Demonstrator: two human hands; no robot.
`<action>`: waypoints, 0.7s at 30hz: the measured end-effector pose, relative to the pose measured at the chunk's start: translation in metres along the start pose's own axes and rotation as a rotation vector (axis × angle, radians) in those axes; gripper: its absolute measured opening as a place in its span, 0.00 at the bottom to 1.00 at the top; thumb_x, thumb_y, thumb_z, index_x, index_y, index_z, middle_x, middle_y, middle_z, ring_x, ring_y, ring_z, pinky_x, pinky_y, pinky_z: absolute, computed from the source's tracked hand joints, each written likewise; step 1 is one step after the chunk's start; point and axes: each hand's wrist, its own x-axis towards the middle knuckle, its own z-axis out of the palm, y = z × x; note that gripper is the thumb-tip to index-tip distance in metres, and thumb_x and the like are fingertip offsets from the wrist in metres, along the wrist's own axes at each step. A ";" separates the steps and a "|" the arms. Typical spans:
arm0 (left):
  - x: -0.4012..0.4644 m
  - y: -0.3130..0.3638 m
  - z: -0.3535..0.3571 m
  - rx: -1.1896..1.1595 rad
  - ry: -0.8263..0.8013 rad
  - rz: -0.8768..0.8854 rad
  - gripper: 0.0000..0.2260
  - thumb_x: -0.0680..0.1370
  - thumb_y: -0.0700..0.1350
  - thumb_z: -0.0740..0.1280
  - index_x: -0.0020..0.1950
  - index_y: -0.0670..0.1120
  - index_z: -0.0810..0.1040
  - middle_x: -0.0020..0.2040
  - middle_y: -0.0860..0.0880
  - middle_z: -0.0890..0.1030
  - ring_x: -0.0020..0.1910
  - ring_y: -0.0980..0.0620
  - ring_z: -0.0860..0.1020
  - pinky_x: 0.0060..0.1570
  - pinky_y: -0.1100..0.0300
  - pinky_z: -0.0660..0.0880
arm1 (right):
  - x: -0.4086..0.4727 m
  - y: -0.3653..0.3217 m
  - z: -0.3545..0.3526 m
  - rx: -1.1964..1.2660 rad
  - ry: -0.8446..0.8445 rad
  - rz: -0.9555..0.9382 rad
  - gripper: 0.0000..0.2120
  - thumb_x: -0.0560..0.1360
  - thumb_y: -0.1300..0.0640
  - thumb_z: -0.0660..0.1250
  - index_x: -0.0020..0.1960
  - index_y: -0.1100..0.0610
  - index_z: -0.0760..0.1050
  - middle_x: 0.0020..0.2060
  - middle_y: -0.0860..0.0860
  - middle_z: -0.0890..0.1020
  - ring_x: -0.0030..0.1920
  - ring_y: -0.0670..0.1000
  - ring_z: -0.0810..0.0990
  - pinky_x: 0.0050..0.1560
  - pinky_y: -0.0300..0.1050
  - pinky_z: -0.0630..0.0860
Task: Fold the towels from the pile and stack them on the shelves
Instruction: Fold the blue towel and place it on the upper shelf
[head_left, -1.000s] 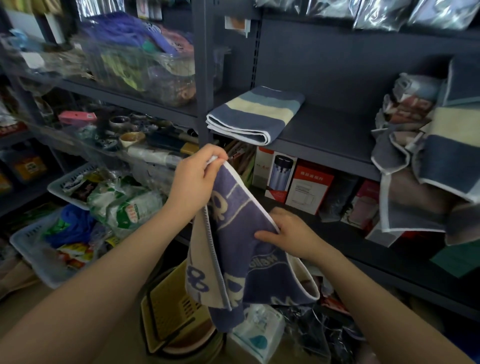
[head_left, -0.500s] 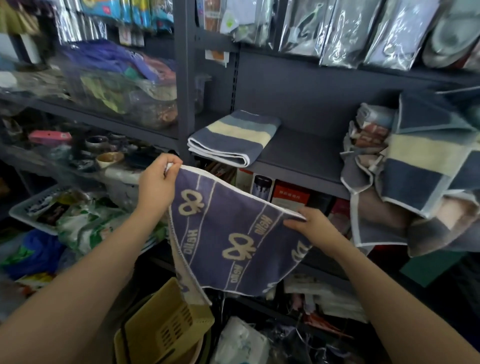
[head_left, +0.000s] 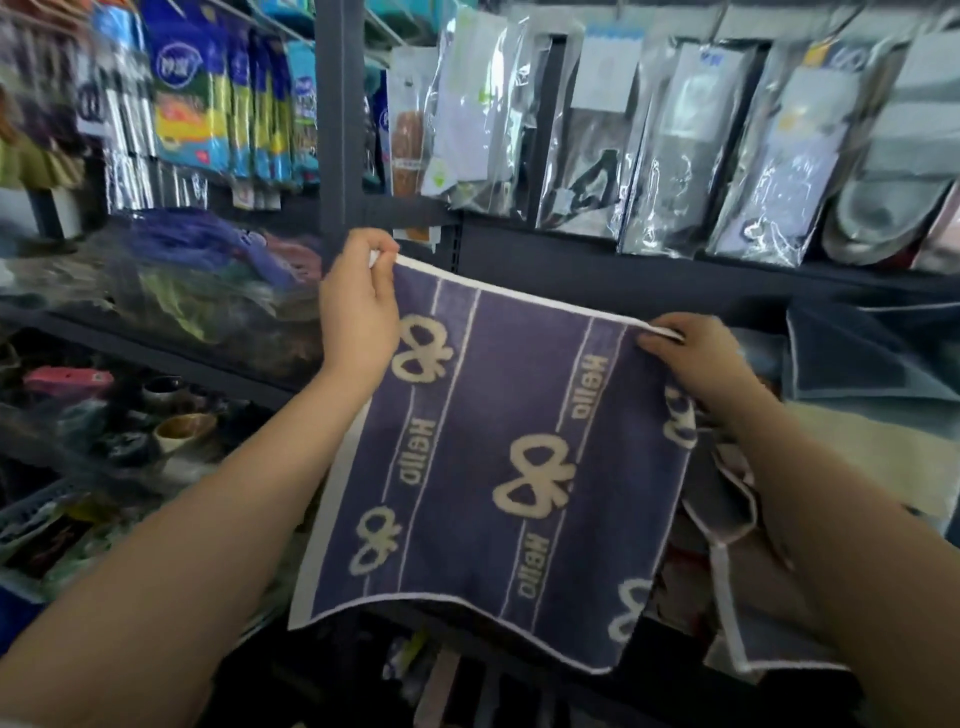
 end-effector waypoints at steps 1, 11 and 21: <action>0.009 0.001 0.011 0.015 0.000 0.031 0.08 0.80 0.39 0.56 0.52 0.39 0.73 0.43 0.49 0.74 0.39 0.52 0.70 0.37 0.61 0.62 | 0.014 0.003 0.002 -0.099 0.028 0.002 0.06 0.75 0.57 0.66 0.43 0.59 0.78 0.38 0.55 0.78 0.45 0.56 0.78 0.39 0.42 0.67; 0.051 -0.074 0.123 0.364 -0.546 -0.225 0.18 0.80 0.40 0.57 0.70 0.42 0.61 0.52 0.35 0.77 0.45 0.41 0.75 0.39 0.55 0.66 | 0.095 0.060 0.074 -0.881 -0.215 -0.012 0.14 0.78 0.61 0.56 0.62 0.59 0.69 0.61 0.57 0.74 0.62 0.59 0.71 0.58 0.51 0.69; -0.018 -0.094 0.067 0.396 -0.665 -0.443 0.19 0.79 0.43 0.62 0.69 0.43 0.66 0.62 0.44 0.74 0.59 0.48 0.74 0.56 0.63 0.67 | 0.076 -0.037 0.176 -0.045 -0.600 -0.768 0.12 0.79 0.61 0.58 0.60 0.58 0.73 0.59 0.55 0.74 0.59 0.55 0.71 0.60 0.50 0.68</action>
